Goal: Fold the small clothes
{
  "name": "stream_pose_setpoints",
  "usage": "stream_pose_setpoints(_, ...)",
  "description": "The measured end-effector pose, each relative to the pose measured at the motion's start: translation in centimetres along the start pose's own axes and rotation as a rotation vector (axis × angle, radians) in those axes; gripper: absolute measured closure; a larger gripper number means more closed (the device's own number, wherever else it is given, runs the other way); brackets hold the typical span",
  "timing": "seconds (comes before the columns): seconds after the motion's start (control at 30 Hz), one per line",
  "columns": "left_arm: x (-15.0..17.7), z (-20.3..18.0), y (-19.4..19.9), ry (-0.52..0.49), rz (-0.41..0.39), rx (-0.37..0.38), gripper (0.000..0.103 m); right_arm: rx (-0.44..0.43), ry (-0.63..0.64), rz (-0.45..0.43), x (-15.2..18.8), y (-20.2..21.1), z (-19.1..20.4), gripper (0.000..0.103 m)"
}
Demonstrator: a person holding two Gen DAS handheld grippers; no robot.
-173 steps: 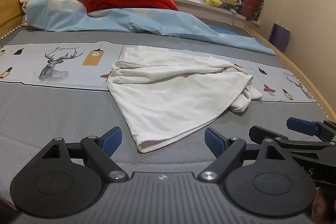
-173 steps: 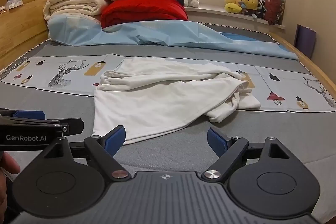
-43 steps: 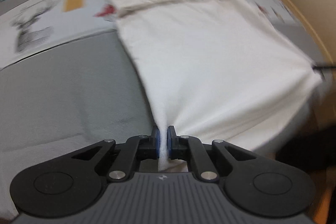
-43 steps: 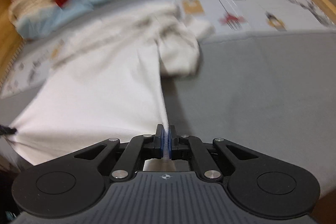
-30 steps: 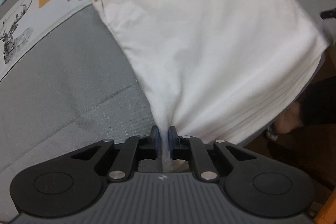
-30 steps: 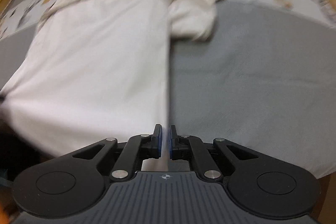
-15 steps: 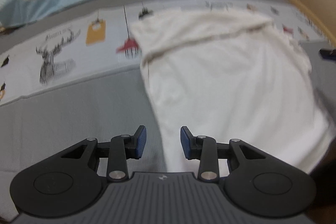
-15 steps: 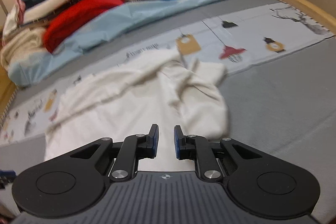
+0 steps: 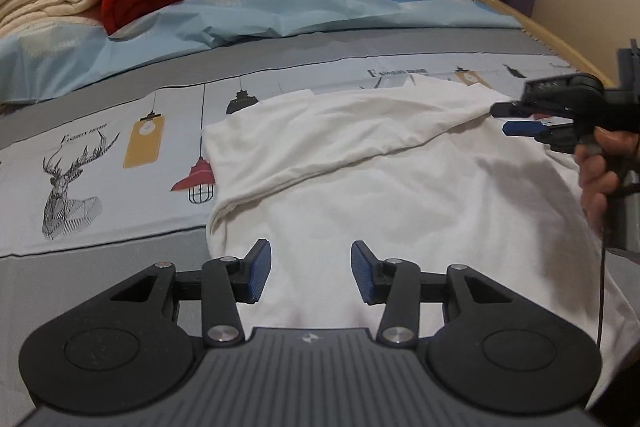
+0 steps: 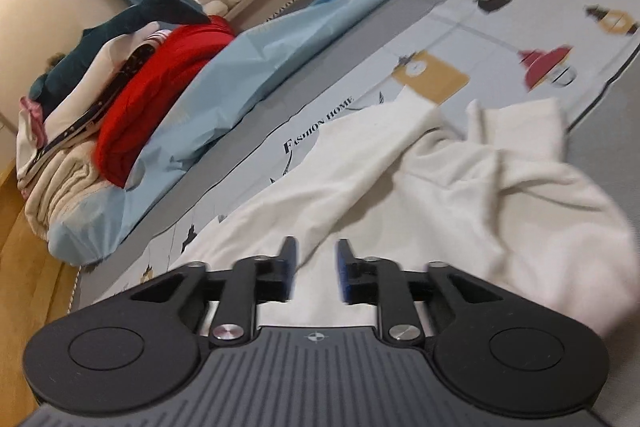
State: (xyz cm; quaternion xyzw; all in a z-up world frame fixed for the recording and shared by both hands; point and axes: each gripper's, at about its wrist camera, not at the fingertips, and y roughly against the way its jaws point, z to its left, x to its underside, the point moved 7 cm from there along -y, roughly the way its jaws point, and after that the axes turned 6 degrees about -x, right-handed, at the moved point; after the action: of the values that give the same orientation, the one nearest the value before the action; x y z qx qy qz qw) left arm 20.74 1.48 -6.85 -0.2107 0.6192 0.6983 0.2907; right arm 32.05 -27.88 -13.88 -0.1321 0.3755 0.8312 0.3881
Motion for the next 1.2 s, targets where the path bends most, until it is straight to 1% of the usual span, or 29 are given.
stream_pose_setpoints(0.07,-0.5,-0.2,-1.0,0.003,-0.001,-0.002,0.054,0.022,-0.03,-0.01,-0.4,-1.6,-0.7,0.065)
stream_pose_setpoints(0.17,-1.1,-0.1,-2.3,0.021,0.009,-0.003,0.054,0.054,-0.104,-0.019,-0.8,-3.8,-2.2,0.063)
stream_pose_setpoints(0.27,-1.8,0.1,-3.3,0.036,0.007,0.009,0.054,0.052,-0.18,-0.039,-1.2,-5.5,-3.2,0.063)
stream_pose_setpoints(0.33,-2.3,0.3,-4.0,0.043,0.01,0.015,0.054,0.051,-0.181,-0.062,-1.5,-6.2,-3.2,0.065)
stream_pose_setpoints(0.37,-2.5,0.4,-4.3,0.051,0.008,0.022,0.054,0.043,-0.174,-0.079,-1.8,-6.3,-2.9,0.077)
stream_pose_setpoints(0.4,-2.9,0.5,-4.5,0.061,0.003,0.029,0.054,0.026,-0.161,-0.097,-2.0,-6.4,-2.5,0.097)
stream_pose_setpoints(0.43,-3.3,0.6,-4.7,0.071,-0.005,0.036,0.054,0.007,-0.148,-0.115,-2.3,-6.4,-2.0,0.102)
stream_pose_setpoints(0.5,-4.2,0.9,-5.1,0.096,-0.025,0.051,0.054,-0.055,-0.075,-0.139,-2.6,-6.2,0.3,0.103)
stream_pose_setpoints(0.53,-4.8,1.0,-5.3,0.107,-0.04,0.057,0.054,-0.101,-0.029,-0.133,-2.6,-6.2,1.9,0.103)
stream_pose_setpoints(0.57,-5.5,1.2,-5.4,0.118,-0.06,0.062,0.054,-0.166,0.027,-0.118,-2.3,-6.1,3.9,0.103)
stream_pose_setpoints(0.63,-6.8,1.6,-5.6,0.127,-0.107,0.079,0.054,-0.322,0.146,-0.058,-1.1,-5.8,8.6,0.103)
stream_pose_setpoints(0.67,-7.3,1.5,-5.7,0.123,-0.124,0.098,0.054,-0.38,0.19,-0.026,-0.4,-5.6,10.4,0.103)
stream_pose_setpoints(0.73,-8.1,1.5,-5.8,0.121,-0.142,0.152,0.054,-0.474,0.27,0.038,1.4,-5.0,13.7,0.103)
stream_pose_setpoints(0.77,-8.3,1.7,-6.0,0.137,-0.146,0.165,0.054,-0.495,0.306,0.06,2.0,-4.8,14.8,0.103)
stream_pose_setpoints(0.8,-8.6,2.1,-6.2,0.164,-0.139,0.171,0.054,-0.47,0.356,0.069,2.6,-4.6,15.5,0.103)
stream_pose_setpoints(0.83,-8.8,2.4,-6.5,0.186,-0.127,0.17,0.054,-0.408,0.39,0.079,2.9,-4.8,15.6,0.103)
stream_pose_setpoints(0.87,-9.0,2.8,-6.7,0.208,-0.118,0.166,0.054,-0.314,0.382,0.075,2.8,-5.1,14.8,0.103)
stream_pose_setpoints(0.9,-9.1,3.0,-6.8,0.22,-0.117,0.159,0.054,-0.238,0.329,0.059,2.5,-5.4,13.5,0.101)
stream_pose_setpoints(0.97,-9.6,3.2,-6.9,0.223,-0.121,0.139,0.054,-0.104,0.142,0.035,1.7,-6.0,9.1,0.099)
stream_pose_setpoints(1.0,-9.8,3.1,-7.0,0.221,-0.123,0.13,0.054,-0.036,0.058,0.024,1.3,-6.2,6.7,0.092)
stream_pose_setpoints(1.03,-9.9,3.0,-7.0,0.22,-0.121,0.122,0.054,0.015,0.005,0.011,1.0,-6.4,5.1,0.087)
stream_pose_setpoints(1.07,-9.9,2.9,-7.0,0.222,-0.122,0.121,0.054,0.044,-0.024,-0.006,0.8,-6.4,3.8,0.079)
stream_pose_setpoints(1.13,-9.9,2.7,-7.2,0.221,-0.122,0.12,0.054,0.07,-0.021,-0.033,0.1,-6.9,2.6,0.077)
stream_pose_setpoints(1.2,-9.9,2.6,-7.3,0.222,-0.121,0.119,0.054,0.053,0.004,-0.052,-0.4,-7.4,2.5,0.076)
